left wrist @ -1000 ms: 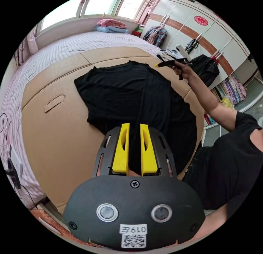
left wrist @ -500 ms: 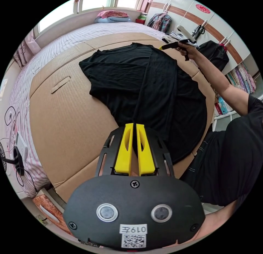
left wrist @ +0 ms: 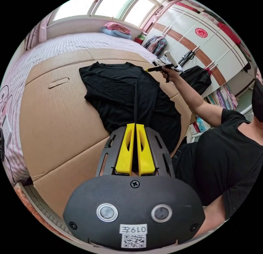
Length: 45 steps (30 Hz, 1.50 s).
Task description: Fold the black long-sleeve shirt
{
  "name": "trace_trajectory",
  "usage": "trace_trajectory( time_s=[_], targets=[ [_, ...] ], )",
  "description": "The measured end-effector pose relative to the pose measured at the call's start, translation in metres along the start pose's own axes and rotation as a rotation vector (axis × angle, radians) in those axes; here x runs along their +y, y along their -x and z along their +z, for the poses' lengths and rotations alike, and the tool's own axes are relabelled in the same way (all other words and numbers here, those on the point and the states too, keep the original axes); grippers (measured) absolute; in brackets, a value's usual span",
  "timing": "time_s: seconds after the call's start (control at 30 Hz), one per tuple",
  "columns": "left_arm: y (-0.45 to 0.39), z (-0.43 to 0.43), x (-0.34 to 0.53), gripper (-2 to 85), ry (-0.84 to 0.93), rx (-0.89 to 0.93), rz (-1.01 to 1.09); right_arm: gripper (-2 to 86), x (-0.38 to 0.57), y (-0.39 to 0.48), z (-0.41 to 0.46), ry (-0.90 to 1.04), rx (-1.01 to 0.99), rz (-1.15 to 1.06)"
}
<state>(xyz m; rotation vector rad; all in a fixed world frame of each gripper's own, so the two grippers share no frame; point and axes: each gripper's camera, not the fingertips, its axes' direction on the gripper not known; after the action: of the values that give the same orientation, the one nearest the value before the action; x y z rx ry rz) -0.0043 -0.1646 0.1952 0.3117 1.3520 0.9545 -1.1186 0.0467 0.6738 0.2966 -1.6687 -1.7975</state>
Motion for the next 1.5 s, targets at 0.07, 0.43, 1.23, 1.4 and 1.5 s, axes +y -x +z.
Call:
trace_trajectory(
  time_s=[0.07,0.43,1.23,1.4,1.5],
  targets=[
    [0.013,-0.009,0.016,1.0,-0.034,0.014,-0.045,-0.7,0.002,0.012,0.000,0.013,0.004,-0.005],
    [0.076,0.004,0.054,1.4,0.069,0.089,-0.169,-0.9,0.018,0.080,-0.013,0.030,0.041,-0.020],
    [0.132,0.013,0.099,1.5,0.075,0.103,-0.183,-0.8,0.201,0.441,-0.173,-0.572,-0.195,-0.422],
    [0.135,0.017,0.106,1.4,0.059,0.112,-0.168,-0.6,0.279,0.620,-0.137,-0.474,-0.085,-0.704],
    [0.136,0.018,0.111,1.4,0.043,0.126,-0.156,0.7,0.314,0.703,-0.108,-0.488,0.098,-0.780]
  ],
)
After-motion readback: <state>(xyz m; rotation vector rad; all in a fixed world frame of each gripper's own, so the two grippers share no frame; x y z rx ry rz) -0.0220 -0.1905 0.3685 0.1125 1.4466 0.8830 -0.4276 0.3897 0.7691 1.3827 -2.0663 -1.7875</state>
